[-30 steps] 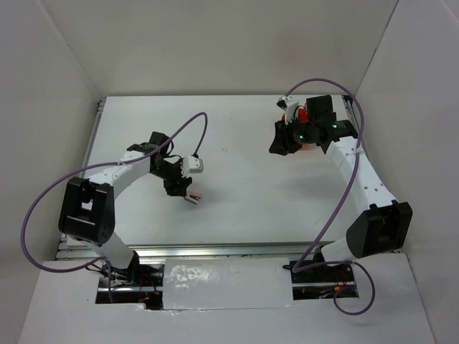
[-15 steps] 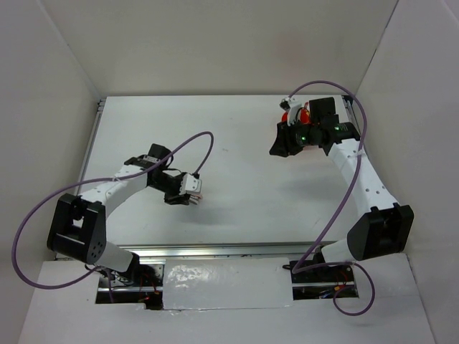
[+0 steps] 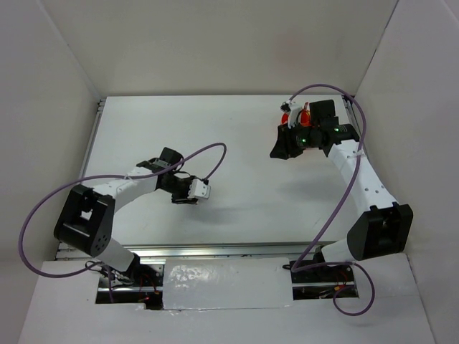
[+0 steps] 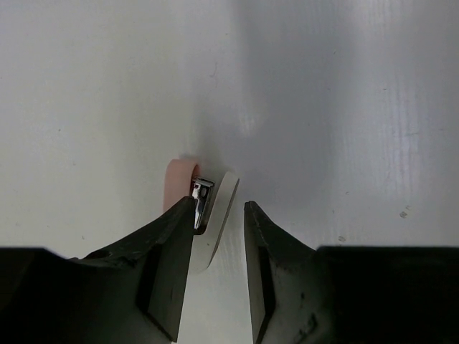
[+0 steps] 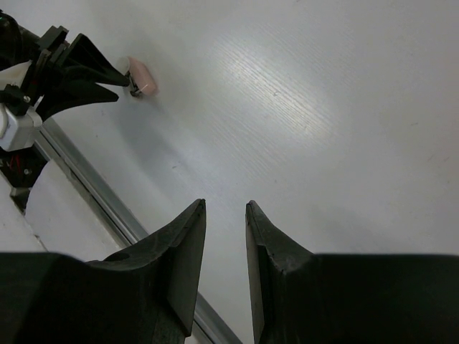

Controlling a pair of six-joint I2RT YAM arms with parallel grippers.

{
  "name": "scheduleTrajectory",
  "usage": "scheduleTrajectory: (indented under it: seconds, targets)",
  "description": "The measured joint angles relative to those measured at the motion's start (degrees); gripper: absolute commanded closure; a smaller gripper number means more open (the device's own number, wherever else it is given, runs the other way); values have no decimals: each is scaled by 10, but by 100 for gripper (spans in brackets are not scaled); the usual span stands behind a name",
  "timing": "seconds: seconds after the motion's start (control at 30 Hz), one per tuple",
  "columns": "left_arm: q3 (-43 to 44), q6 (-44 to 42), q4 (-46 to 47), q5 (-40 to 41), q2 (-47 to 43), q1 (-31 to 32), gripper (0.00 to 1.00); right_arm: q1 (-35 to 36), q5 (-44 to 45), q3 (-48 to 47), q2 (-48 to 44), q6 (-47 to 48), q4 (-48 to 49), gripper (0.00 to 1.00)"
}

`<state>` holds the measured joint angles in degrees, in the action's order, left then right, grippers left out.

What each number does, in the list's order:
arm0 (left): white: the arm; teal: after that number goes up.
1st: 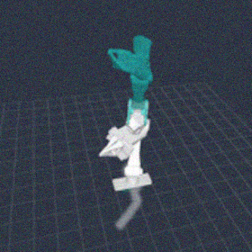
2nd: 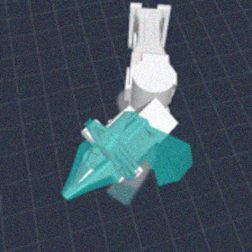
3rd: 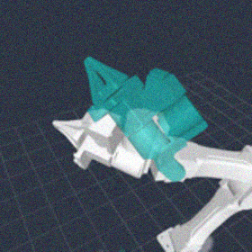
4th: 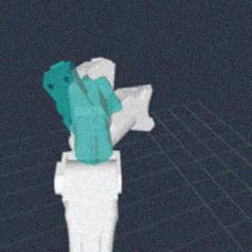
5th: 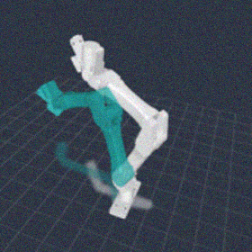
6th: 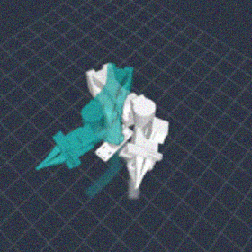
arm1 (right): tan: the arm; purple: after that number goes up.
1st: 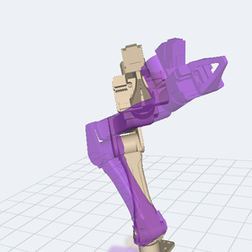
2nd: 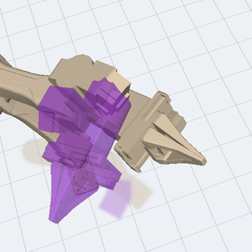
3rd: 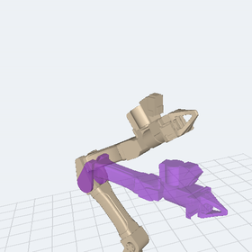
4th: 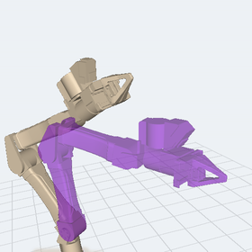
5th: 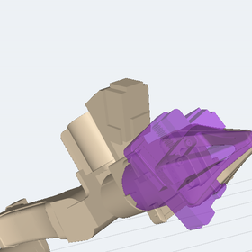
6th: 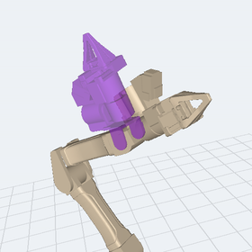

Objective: Sort the stationery into containers
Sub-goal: Pick up the stapler from the center of the board.

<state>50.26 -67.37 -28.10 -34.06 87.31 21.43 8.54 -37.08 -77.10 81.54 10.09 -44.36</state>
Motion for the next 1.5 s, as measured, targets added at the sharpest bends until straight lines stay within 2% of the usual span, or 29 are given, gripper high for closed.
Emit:
scheduleTrajectory:
  seconds: [0.37,0.47,0.5,0.57,0.6,0.67,0.83,1.03,1.13,1.33,1.37,1.4,1.43,1.5]
  targets:
    - [-16,-30,40,38,17,10,64,-2,-3,0,0,0,-1,64]
    - [-28,-37,57,43,10,13,73,-3,-6,0,0,0,-2,64]
    - [-32,-42,64,44,7,15,80,-3,-8,0,0,-1,-2,64]
    - [-40,-42,80,50,2,20,87,-3,-13,0,0,-5,-1,64]
    - [-44,-42,87,56,0,23,95,-3,-16,0,0,-7,-1,64]
    - [-50,-35,97,65,-6,30,100,-3,-28,3,0,-19,4,64]
    - [-55,3,105,108,-21,64,100,-3,-83,48,3,-77,25,64]
    - [-44,44,68,129,-64,106,100,16,-146,113,22,-166,70,59]
    - [-3,64,42,128,-83,127,100,38,-169,112,31,-186,82,53]
    - [81,101,13,110,-92,160,100,83,-212,101,62,-202,84,48]
    - [90,105,7,107,-95,166,100,89,-218,101,68,-203,84,43]
    - [96,106,4,105,-100,171,100,95,-222,100,72,-203,83,42]
    - [98,106,1,102,-107,175,100,100,-224,100,75,-202,83,32]
    - [99,106,-9,96,-124,182,100,108,-231,99,77,-197,79,30]
